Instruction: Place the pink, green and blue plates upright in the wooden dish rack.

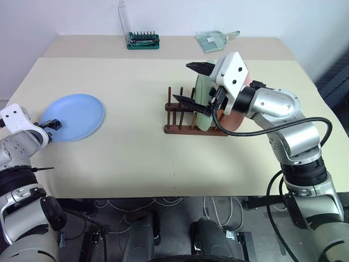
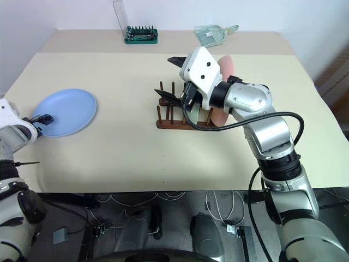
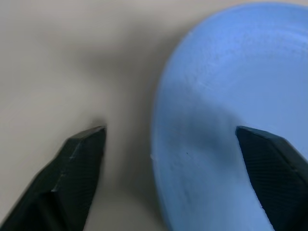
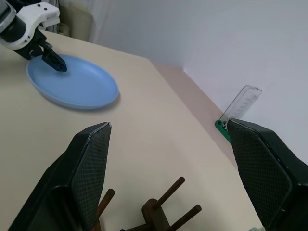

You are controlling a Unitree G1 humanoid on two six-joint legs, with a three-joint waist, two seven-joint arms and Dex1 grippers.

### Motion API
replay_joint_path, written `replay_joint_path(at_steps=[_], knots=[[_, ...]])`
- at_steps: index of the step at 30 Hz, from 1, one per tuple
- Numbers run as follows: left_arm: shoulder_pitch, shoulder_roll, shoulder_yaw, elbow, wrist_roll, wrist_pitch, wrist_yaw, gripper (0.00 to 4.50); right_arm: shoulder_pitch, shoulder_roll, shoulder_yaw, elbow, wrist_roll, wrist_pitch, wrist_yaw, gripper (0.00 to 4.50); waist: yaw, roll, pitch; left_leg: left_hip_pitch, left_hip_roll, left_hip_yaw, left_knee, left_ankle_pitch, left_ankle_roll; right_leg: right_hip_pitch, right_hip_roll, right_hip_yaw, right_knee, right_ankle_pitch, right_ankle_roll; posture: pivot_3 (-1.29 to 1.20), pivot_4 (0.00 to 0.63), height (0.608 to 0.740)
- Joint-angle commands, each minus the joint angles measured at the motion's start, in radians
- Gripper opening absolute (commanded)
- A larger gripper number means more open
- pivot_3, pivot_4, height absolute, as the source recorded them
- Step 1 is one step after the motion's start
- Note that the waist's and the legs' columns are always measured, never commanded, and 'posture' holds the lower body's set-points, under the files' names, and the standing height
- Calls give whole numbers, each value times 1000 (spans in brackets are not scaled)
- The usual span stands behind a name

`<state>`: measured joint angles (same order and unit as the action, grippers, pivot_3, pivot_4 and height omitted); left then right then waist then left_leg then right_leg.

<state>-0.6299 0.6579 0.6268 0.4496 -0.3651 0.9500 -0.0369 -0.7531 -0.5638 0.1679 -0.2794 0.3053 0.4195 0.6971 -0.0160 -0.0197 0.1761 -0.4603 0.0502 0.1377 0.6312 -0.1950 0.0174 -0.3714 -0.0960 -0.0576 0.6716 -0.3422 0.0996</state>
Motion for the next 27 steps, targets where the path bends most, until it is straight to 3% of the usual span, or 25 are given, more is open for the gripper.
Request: replay_joint_path(at_steps=[1, 6, 11, 17, 22, 27], knots=[[6, -11, -1, -26, 1, -3, 21, 2625, 6, 6, -18, -46, -4, -9, 11, 3921, 0, 0, 0, 0, 0, 0, 0, 0, 0, 0, 0, 0, 0, 0, 0, 0, 150, 732], [-4, -32, -2, -29, 6, -17, 58, 112, 30, 7, -4, -71, -10, 1, 31, 3921, 3, 0, 0, 0, 0, 0, 0, 0, 0, 0, 0, 0, 0, 0, 0, 0, 150, 732], [-20, -64, -8, -80, -13, -51, 46, 12, 30, 10, 0, -71, -28, -1, 27, 3921, 3, -1, -1, 1, 0, 0, 1, 0, 0, 1, 0, 0, 2, 0, 0, 0, 150, 732], [-107, -207, -25, -337, -118, -264, -29, 12, 9, 12, 47, -44, -128, -53, 22, 3921, 12, -8, 0, -1, -1, -1, 2, 0, 0, 1, -1, -1, 1, 0, 0, 0, 150, 732], [-182, -245, -223, -497, -44, -335, -30, 12, -70, 27, 171, 26, -373, -212, -31, 3921, -6, -9, 0, 0, 0, 1, 1, 1, -1, -1, 0, 0, 2, 0, 0, 0, 150, 732], [-230, -289, -330, -574, -15, -313, 5, 12, -138, 76, 239, 142, -557, -340, -109, 3921, -4, -9, 0, 0, 0, 1, 1, 1, -1, -2, 0, 0, 4, 0, 0, 0, 150, 732]])
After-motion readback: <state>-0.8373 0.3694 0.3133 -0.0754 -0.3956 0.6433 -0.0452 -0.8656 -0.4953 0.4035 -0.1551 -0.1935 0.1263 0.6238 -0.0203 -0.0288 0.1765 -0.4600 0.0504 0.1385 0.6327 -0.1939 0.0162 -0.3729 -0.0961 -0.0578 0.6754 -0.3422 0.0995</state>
